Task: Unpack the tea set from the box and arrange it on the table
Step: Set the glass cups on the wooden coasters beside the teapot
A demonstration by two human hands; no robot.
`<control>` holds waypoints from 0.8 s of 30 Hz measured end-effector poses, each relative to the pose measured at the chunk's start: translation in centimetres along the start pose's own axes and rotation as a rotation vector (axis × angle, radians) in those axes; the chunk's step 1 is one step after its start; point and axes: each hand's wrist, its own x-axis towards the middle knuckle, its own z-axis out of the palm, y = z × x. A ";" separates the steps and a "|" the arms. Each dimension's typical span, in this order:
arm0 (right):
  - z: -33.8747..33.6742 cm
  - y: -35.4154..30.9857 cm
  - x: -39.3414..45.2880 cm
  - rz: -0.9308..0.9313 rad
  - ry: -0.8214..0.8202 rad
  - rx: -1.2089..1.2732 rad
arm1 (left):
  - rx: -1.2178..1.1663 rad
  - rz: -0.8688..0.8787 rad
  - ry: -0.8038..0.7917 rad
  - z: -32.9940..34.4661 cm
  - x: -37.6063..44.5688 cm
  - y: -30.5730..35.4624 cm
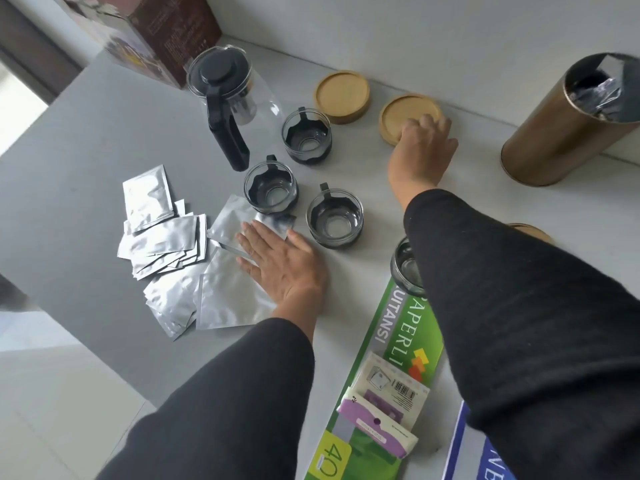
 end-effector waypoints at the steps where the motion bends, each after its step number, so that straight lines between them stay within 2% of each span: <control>1: 0.0 0.1 0.0 -0.015 0.006 -0.008 | 0.001 -0.001 -0.001 0.0 0.0 0.0; 6: -0.5 0.4 -0.3 -0.096 0.033 -0.043 | -0.005 -0.003 -0.009 -0.1 0.1 0.1; 13: -1.9 1.4 -3.9 -0.418 -0.077 -0.026 | -0.038 0.009 -0.028 -0.5 -0.1 0.1; 24: -2.5 1.2 -5.5 -0.333 -0.268 -0.080 | -0.062 0.033 -0.043 -0.4 0.0 -0.2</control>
